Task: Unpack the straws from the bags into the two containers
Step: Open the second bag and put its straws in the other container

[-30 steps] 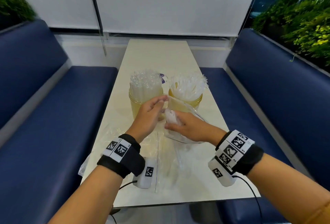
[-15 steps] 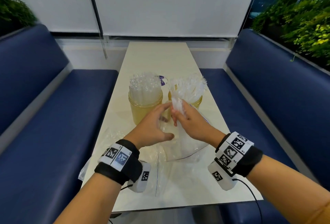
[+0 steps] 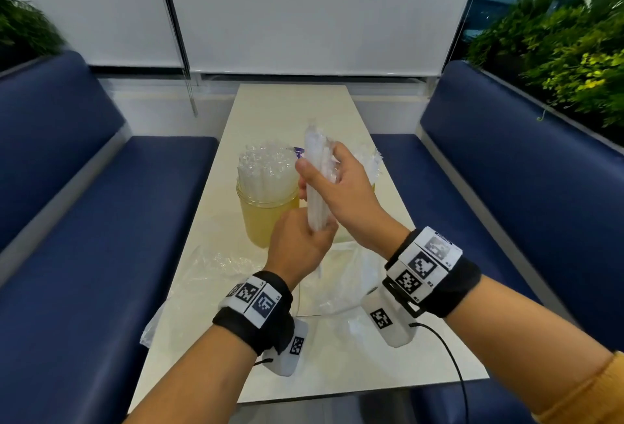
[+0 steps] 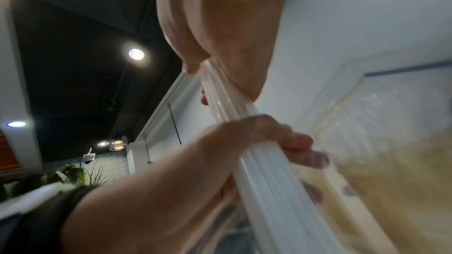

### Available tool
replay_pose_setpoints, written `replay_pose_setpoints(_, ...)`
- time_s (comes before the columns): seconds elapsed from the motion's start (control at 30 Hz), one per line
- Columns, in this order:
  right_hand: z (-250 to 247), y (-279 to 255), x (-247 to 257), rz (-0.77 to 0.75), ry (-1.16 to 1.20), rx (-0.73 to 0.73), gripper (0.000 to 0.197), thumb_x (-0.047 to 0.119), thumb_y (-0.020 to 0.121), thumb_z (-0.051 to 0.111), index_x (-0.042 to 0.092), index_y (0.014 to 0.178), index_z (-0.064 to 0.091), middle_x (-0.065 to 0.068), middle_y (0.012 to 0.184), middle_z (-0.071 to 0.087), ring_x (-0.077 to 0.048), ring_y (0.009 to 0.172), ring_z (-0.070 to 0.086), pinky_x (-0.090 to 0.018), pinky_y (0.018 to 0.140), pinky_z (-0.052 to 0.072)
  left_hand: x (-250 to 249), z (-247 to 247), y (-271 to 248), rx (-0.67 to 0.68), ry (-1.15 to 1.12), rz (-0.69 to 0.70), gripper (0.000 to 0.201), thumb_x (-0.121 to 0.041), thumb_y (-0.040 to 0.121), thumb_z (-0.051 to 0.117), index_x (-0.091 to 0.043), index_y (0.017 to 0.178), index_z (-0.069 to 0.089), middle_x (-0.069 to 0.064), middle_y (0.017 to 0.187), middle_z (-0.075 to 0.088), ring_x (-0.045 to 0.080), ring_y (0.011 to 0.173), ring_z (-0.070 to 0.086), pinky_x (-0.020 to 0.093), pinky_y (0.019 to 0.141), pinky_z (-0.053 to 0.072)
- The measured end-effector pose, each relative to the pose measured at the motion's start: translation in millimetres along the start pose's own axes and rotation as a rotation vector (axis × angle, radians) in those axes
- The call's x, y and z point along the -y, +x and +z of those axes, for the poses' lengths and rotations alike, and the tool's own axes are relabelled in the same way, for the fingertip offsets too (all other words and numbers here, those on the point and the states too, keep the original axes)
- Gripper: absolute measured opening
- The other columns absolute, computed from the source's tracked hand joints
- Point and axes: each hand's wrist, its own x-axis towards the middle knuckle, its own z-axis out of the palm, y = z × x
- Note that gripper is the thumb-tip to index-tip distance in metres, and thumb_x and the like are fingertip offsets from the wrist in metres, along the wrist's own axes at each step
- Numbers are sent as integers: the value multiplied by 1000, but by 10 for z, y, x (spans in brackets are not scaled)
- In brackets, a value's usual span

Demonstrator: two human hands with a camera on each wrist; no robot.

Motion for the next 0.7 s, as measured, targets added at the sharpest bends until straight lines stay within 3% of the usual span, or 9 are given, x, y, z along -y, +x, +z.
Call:
replay_pose_setpoints(0.1,-10,-39,-180,70,-32,-16,37,28,79,84,17,106,63,-2,94,72,-14,86,72,-31,79,61,-68,3,45,-7,-3,57,23,-32,87,57,-22,107,64,0,88,72,20,80,71,46,67,60)
replay_pose_setpoints(0.2,25,-45,-329,83,-114,-25,25,33,89,74,11,93,65,-4,83,73,-12,79,71,-30,76,58,-53,-11,20,6,-55,-1,40,-32,79,61,-27,120,60,-6,98,72,15,87,72,46,73,62)
replay_pose_setpoints(0.3,40,52,-256,50,-113,-33,27,37,97,62,11,92,60,-3,71,66,-14,68,67,-33,74,57,38,-40,-22,83,-37,-66,47,-42,74,71,-19,114,65,-2,89,75,18,79,73,45,68,61)
replay_pose_setpoints(0.4,20,232,-30,-32,-103,-27,28,34,100,58,6,99,57,-1,66,59,-15,57,59,-37,67,56,122,-48,-8,81,5,-123,39,-51,67,75,-15,81,69,5,68,71,27,63,69,50,57,57)
replay_pose_setpoints(0.5,-58,463,285,-95,-22,-49,23,30,100,59,8,100,55,2,68,56,-14,56,55,-38,65,55,190,-58,4,64,6,-137,35,-42,72,83,-11,83,70,-3,59,62,19,48,56,37,50,48)
replay_pose_setpoints(0.57,-153,631,509,-145,31,-76,19,29,100,59,11,97,54,2,68,56,-15,56,54,-36,64,54,214,-85,14,54,1,-143,32,-33,76,85,-15,101,75,-11,80,71,10,55,59,33,63,56)
replay_pose_setpoints(0.63,-285,816,675,-218,40,-132,17,28,100,59,13,94,53,3,68,55,-15,56,53,-35,63,53,238,-119,20,46,13,-138,36,-27,79,83,-17,112,75,-12,102,72,9,66,64,33,75,60)
replay_pose_setpoints(0.7,-434,1023,728,-263,35,-201,17,28,100,59,13,96,52,2,68,54,-15,56,52,-35,62,52,242,-145,15,41,22,-136,35,-24,81,82,-18,115,74,-13,106,71,8,67,63,31,76,58)
